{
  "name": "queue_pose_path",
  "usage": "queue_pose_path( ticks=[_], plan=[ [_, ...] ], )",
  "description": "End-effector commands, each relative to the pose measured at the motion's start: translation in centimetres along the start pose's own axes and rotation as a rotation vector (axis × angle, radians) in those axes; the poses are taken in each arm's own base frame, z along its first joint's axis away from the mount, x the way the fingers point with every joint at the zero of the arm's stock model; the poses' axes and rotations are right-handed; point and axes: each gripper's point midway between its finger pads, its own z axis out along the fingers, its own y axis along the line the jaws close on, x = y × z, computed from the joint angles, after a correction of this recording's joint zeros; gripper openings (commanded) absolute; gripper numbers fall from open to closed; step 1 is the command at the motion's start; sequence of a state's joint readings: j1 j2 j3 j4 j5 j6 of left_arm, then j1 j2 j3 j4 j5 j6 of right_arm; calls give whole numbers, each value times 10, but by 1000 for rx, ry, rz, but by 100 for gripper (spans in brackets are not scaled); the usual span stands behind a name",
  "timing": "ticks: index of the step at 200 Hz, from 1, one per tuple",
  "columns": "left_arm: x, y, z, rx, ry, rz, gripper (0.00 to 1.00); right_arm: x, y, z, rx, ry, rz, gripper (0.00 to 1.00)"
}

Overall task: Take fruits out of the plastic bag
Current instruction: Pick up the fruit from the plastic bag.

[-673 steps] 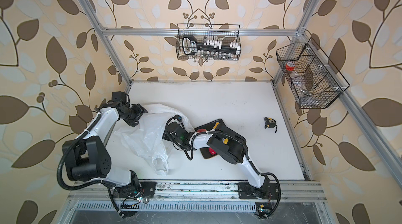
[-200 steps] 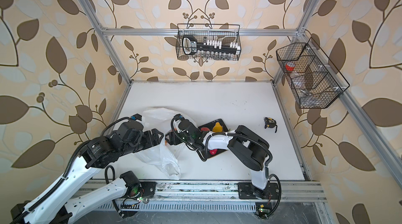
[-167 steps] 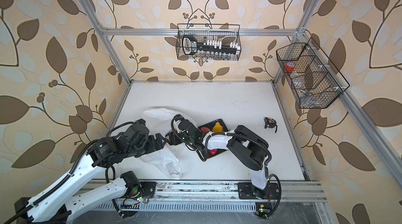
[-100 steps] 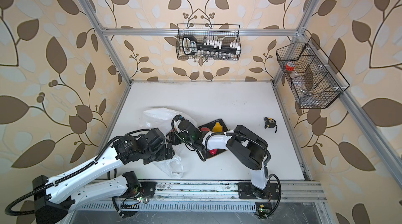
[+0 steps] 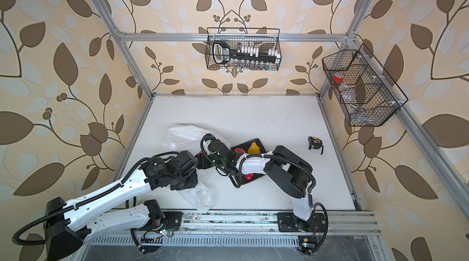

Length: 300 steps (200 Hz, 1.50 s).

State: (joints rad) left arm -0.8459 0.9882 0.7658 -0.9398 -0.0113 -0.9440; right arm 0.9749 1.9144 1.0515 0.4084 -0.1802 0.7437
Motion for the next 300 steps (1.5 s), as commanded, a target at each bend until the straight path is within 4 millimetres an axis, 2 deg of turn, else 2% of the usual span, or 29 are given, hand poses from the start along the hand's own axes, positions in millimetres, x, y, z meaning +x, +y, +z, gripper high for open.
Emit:
queue_pose_path(
  ticks=[1, 18, 49, 59, 68, 106, 174, 227, 244, 262, 300],
  plan=[
    [0, 9, -1, -33, -25, 1, 17, 14, -5, 5, 2, 29, 17, 68],
    [1, 12, -7, -30, -29, 23, 0, 14, -1, 8, -2, 32, 16, 68],
    [8, 13, -26, 4, -15, 124, 0, 16, -1, 18, 24, 33, 18, 68],
    [11, 4, -30, 70, -7, 154, 0, 16, -4, 23, 50, 28, 30, 69],
    [13, -1, -31, 109, -4, 169, 0, 16, -10, 27, 82, 22, 41, 70],
    [12, 1, -37, 104, -9, 157, 0, 16, -22, 41, 170, -6, 79, 72],
    [7, -5, -46, 152, -52, 145, 0, 39, -9, 72, 170, 57, 58, 75],
    [3, -6, -50, 150, -70, 140, 0, 50, -20, 92, 246, 95, 4, 74],
    [3, -4, -50, 142, -75, 137, 0, 52, -24, 94, 274, 103, -12, 69],
    [2, -1, -51, 133, -83, 128, 0, 54, -27, 92, 298, 105, -27, 58],
    [-3, 13, -52, 91, -131, 69, 0, 44, -23, 76, 308, 78, -49, 36]
  ],
)
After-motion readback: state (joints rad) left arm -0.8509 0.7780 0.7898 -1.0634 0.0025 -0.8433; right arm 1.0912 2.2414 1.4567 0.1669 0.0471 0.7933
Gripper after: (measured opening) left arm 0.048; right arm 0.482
